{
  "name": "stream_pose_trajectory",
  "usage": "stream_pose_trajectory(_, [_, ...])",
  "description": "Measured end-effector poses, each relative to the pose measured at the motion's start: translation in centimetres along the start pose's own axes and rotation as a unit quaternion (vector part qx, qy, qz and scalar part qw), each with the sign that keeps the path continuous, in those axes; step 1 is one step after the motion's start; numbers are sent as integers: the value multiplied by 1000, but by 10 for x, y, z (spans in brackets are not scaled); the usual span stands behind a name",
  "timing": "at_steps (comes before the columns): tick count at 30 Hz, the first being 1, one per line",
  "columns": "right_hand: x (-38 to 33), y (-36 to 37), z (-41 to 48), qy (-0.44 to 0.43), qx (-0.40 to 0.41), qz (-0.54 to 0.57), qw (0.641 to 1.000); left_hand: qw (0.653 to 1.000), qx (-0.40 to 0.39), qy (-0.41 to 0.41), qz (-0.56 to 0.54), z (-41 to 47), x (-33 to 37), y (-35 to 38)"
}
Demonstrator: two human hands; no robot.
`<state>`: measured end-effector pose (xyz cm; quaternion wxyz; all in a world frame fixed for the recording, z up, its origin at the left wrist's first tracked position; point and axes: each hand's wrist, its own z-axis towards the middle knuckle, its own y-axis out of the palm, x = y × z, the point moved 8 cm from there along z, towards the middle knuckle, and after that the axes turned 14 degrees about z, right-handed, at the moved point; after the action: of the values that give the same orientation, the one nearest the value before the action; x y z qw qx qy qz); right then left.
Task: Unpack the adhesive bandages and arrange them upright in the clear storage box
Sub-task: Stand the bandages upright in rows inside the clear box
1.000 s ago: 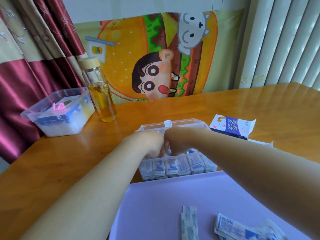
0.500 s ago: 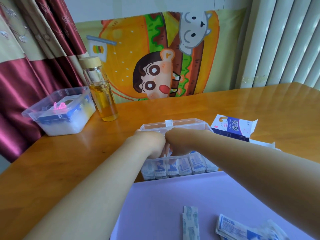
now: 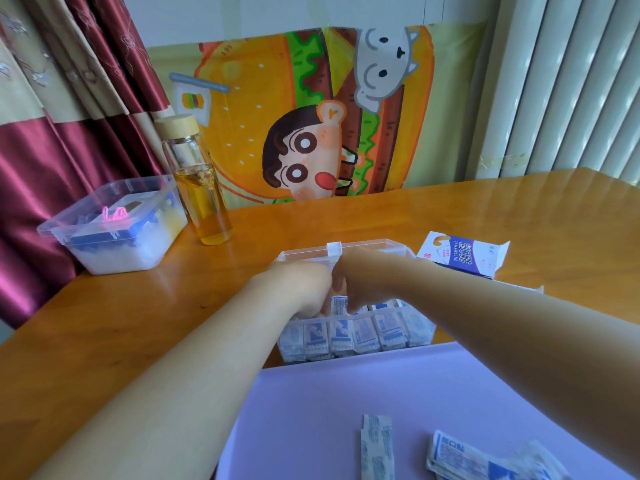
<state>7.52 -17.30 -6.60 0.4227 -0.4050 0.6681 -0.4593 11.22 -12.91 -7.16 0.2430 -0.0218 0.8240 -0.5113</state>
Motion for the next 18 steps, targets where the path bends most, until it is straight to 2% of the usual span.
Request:
stream_pose_trajectory(4, [8, 4, 8, 35, 24, 0, 999, 996, 1, 35, -86, -2, 8, -2])
stream_pose_trajectory(9, [13, 2, 8, 67, 21, 8, 997, 993, -4, 47, -105, -8, 13, -6])
stream_pose_trajectory(13, [17, 12, 7, 98, -25, 79, 992, 994, -7, 49, -97, -8, 14, -5])
stream_pose_trajectory(18, [16, 10, 7, 104, -4, 173, 979, 993, -3, 50, -105, -5, 14, -5])
